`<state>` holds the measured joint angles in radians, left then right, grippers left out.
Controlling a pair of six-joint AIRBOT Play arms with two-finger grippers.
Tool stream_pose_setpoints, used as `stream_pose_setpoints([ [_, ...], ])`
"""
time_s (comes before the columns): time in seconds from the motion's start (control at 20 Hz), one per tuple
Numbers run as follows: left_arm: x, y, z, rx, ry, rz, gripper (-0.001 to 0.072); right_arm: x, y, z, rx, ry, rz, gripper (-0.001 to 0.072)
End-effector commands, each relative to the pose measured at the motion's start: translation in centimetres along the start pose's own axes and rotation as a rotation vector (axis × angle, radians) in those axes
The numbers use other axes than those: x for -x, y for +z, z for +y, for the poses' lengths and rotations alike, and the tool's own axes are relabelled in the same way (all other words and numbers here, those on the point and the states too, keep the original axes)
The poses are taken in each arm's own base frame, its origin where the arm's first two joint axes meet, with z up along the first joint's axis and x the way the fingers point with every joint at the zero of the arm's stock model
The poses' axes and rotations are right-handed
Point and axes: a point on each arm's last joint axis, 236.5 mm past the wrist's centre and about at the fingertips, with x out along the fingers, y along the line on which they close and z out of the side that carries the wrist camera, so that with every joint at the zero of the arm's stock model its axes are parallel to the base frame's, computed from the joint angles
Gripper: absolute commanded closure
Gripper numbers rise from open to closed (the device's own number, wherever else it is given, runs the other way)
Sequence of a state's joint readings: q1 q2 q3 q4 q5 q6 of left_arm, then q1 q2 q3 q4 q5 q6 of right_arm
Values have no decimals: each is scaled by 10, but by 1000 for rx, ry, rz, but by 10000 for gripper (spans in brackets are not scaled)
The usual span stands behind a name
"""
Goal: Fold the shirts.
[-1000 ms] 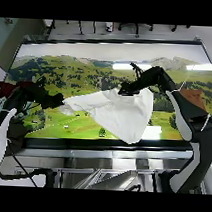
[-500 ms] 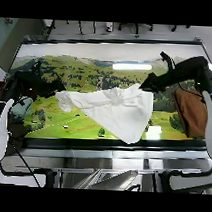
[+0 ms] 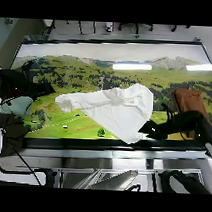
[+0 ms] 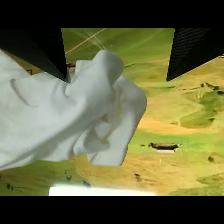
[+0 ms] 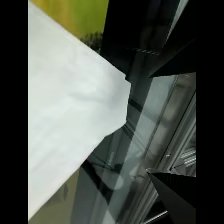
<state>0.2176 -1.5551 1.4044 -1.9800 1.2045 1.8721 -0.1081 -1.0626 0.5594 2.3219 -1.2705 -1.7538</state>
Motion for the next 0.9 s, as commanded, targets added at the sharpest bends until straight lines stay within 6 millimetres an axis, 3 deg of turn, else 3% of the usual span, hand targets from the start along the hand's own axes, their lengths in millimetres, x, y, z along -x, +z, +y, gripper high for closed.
stream_pose_setpoints([
  [0.0,-9,-11,8,-51,-15,54,35,-36,-13,-24,-119,19,-69,77],
  [0.25,-49,-27,-4,-77,-46,155,35,-63,1,-30,-131,-22,-96,78],
  [0.4,-62,-33,-18,-148,-62,185,49,-74,3,-34,-137,-35,-55,84],
  [0.45,-63,-34,-23,-167,-64,189,54,-76,5,-32,-121,-32,-49,241],
  [0.5,-64,-34,-25,-176,-67,192,54,-77,8,-30,-102,-32,-47,478],
  [0.55,-64,-38,-29,-188,-73,205,55,-77,11,-29,-96,-33,-48,547],
  [0.6,-64,-38,-29,-188,-75,209,143,-76,16,-27,-92,-32,-55,622],
  [0.65,-64,-40,-30,-188,-80,214,379,-75,20,-25,-84,-32,-68,678],
  [0.7,-63,-41,-31,-188,-84,217,613,-73,27,-22,-70,-30,-86,691],
  [0.75,-63,-42,-34,-185,-97,224,688,-71,32,-20,-61,-27,-102,691],
  [0.85,-59,-46,-53,-180,-178,233,689,-65,44,-11,-36,-17,-129,692],
])
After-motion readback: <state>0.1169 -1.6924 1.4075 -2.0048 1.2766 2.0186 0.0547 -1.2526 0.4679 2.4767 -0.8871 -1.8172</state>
